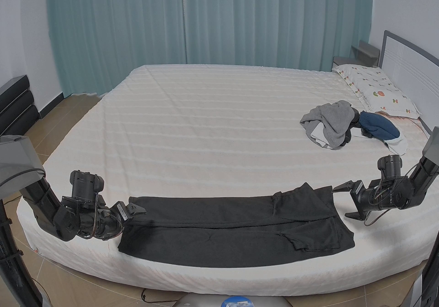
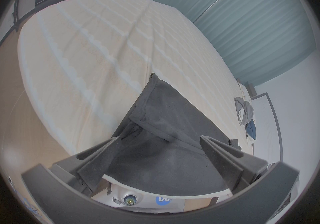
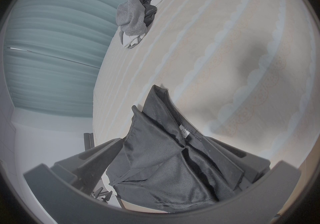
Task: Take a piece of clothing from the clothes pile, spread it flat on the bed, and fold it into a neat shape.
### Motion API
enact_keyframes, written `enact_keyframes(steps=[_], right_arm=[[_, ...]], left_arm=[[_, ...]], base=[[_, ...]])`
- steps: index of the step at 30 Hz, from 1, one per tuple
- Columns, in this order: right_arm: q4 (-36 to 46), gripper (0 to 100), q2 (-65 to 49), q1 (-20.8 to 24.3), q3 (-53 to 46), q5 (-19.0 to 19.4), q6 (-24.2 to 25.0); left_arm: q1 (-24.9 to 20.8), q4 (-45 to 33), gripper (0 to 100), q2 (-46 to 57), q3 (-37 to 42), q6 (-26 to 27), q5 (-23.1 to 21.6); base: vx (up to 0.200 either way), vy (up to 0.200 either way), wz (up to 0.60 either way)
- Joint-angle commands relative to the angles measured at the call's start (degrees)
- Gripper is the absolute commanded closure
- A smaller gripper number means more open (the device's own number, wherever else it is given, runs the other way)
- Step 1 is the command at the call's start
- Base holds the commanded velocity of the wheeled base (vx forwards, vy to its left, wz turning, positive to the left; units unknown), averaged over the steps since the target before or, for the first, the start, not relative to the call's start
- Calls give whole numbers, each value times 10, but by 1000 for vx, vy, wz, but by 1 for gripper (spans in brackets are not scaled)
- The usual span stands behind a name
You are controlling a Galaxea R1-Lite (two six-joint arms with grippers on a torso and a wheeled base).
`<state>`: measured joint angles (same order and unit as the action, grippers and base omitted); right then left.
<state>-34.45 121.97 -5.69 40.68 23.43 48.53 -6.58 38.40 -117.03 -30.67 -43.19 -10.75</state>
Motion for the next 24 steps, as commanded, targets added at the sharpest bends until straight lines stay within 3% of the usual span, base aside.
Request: enact_keyframes(steps=[1,15,16,24], right_arm=[[0,0,0,1,-1,0,0],[0,0,0,2,-1,0,-1],[0,0,0,2,-1,0,-1],[0,0,-1,1,0,0,-1]], left_arm=[[-4,1,0,-31,-17,2,2],[-7,41,0,-66,-10,16,4],[-7,41,100,-67,-9,17,4],[0,41,100,-62,15,27,13]], base=[[0,0,0],[0,0,0],[0,0,0],[0,0,0]])
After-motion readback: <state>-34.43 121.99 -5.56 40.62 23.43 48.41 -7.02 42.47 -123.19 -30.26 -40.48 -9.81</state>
